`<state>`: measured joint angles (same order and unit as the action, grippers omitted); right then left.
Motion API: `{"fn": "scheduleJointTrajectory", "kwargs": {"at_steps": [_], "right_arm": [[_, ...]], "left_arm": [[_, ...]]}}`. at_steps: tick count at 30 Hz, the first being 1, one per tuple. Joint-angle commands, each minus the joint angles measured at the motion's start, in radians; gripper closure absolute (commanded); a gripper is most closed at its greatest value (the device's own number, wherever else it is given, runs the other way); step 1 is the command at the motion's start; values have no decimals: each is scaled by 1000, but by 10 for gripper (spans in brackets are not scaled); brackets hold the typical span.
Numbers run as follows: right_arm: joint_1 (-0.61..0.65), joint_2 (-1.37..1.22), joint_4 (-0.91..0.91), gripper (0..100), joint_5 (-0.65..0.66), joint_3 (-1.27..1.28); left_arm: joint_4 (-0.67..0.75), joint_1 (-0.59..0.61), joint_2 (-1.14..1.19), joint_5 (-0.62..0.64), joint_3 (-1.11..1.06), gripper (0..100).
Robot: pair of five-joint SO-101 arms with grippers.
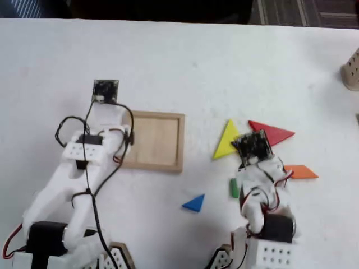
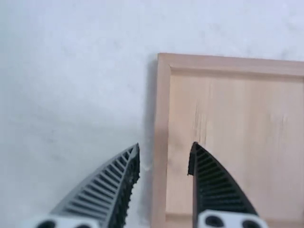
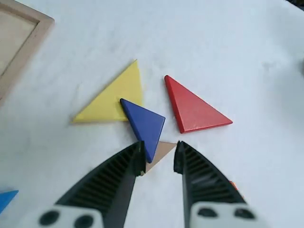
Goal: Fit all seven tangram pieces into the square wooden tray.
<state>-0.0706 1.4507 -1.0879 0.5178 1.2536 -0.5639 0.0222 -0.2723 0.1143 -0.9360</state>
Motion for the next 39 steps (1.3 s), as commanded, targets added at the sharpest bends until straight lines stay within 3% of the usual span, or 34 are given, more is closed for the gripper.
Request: {"fn": "scheduleJointTrajectory", "kwargs": {"at_steps": [1,9,17,21,28,31,39], "right_arm": [[16,-283,42,882,-8,-164],[124,-777,45,767,92,-434],[125,-1139,137,779,120,-628],[133,-1300,197,779,262,-663],[38,-1504,160,755,499,-813],[13,-1580,91,698,551,-882],[-31,-1679,21,715,623,-928]], "left_arm": [[28,19,-48,-5,9,820],[66,24,-48,-9,5,820],[98,58,-47,-9,6,820],[98,58,-47,-9,8,820],[100,53,-47,-9,9,819],[123,51,-45,-9,8,819],[133,51,-45,-9,5,819]]}}
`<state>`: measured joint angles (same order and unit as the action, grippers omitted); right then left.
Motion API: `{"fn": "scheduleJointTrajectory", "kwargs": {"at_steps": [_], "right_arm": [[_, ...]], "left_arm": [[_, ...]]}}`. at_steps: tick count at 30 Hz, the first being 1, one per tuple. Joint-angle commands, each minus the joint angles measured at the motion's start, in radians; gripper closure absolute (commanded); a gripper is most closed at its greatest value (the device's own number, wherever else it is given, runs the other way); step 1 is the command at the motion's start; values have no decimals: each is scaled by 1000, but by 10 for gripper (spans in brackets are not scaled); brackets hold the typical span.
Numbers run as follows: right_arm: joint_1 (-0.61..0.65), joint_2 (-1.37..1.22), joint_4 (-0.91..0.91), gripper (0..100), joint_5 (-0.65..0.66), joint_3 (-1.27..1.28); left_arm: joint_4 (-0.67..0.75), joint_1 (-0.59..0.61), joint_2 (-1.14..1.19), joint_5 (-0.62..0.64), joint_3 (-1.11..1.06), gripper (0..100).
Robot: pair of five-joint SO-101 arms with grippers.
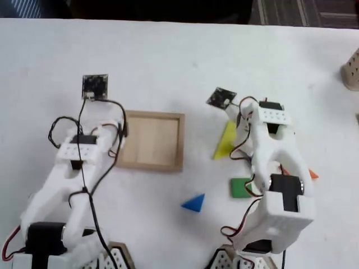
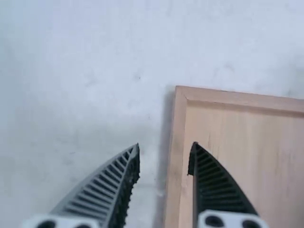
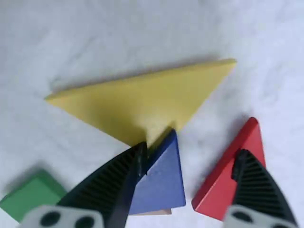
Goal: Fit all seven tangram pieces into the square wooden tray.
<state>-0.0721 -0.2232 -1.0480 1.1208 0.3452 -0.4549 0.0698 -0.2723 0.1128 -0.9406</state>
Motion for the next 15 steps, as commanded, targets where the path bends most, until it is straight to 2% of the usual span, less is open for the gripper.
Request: {"fn": "scheduleJointTrajectory", "kwargs": {"at_steps": [1,4,8,12,15], "right_arm": [[-33,2,-31,715,20,-20],[-41,48,-102,715,11,-15],[-44,157,-173,715,-84,6],[-41,294,-153,715,-149,118],[-44,378,-82,715,-249,221]], "left_arm": [[25,4,-45,-8,9,819],[25,4,-45,-8,8,819],[25,4,-45,-8,8,819],[25,4,-45,-8,8,819],[25,4,-45,-8,8,819]]}}
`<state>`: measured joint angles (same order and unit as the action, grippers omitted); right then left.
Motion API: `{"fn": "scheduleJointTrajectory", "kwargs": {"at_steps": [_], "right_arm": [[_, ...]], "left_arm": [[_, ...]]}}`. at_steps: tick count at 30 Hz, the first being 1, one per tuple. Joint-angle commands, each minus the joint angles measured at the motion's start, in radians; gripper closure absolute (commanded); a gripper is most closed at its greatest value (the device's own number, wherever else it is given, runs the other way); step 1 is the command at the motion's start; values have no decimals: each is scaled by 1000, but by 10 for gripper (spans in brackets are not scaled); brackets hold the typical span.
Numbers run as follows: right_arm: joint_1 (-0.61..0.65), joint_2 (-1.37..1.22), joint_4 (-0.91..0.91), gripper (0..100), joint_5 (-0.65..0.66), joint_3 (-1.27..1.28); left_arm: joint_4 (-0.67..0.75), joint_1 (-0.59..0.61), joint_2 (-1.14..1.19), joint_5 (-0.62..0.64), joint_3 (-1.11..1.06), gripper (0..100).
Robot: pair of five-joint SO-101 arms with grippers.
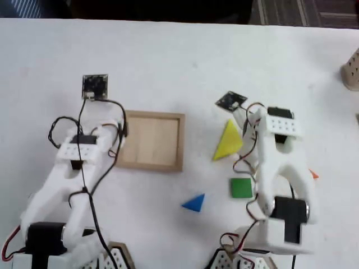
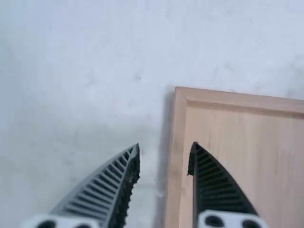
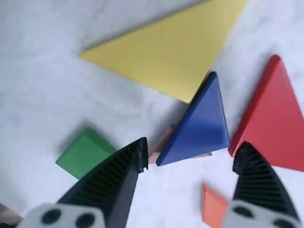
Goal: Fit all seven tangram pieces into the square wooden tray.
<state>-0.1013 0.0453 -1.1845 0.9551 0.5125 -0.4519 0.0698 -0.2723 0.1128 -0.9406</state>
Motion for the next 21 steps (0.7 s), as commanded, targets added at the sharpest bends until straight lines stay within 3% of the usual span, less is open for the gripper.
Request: {"fn": "scheduleJointTrajectory", "kwargs": {"at_steps": [1,6,9,14,21], "right_arm": [[-15,131,88,715,-133,91],[16,200,237,715,-474,199],[67,223,255,715,-595,206],[79,234,236,715,-578,215],[31,208,406,715,-542,318]], "left_arm": [[21,4,-45,-8,6,819],[18,4,-45,-8,5,819],[17,4,-44,-8,2,819],[21,-5,-45,-8,-17,819],[23,-35,-45,-9,-17,819]]}}
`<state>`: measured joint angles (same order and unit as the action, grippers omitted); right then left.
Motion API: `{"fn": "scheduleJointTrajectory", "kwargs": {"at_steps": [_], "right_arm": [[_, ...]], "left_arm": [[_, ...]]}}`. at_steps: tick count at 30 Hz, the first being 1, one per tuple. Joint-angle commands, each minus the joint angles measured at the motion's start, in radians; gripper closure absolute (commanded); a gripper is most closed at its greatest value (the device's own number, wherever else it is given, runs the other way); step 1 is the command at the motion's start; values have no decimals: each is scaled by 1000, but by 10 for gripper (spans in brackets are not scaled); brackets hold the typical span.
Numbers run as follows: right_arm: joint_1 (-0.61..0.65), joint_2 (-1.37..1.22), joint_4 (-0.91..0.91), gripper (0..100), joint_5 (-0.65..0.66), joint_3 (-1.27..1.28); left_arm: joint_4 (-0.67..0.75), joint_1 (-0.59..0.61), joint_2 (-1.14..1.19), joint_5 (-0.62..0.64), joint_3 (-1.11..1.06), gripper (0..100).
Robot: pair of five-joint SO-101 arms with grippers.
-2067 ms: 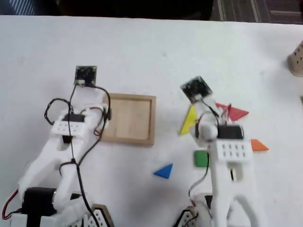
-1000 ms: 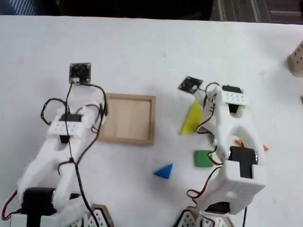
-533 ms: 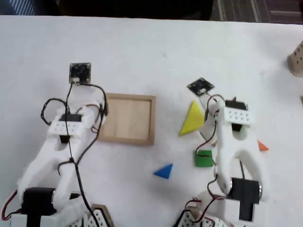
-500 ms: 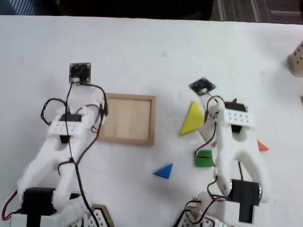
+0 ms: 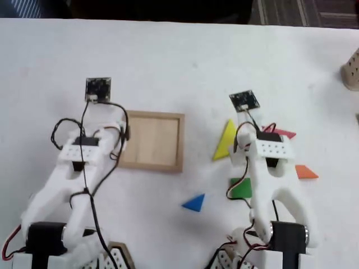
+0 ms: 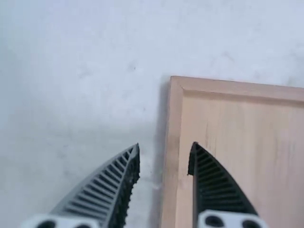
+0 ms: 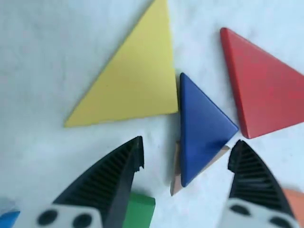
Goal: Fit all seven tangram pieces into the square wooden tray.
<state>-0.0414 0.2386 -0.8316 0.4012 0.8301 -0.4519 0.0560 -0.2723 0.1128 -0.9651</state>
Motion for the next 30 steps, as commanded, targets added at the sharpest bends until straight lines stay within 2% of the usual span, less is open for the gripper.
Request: {"fn": "scheduleJointTrajectory", "kwargs": {"at_steps": [1,9,17,30], "right_arm": [[-28,15,59,715,6,3],[-27,8,73,715,8,5],[-33,-101,19,716,8,-81],[-31,-140,28,716,8,-126]], "left_arm": [[23,-21,-45,-9,9,819],[58,-21,-39,-9,3,819],[55,-21,85,-9,75,819],[57,-21,87,-9,75,819]]}}
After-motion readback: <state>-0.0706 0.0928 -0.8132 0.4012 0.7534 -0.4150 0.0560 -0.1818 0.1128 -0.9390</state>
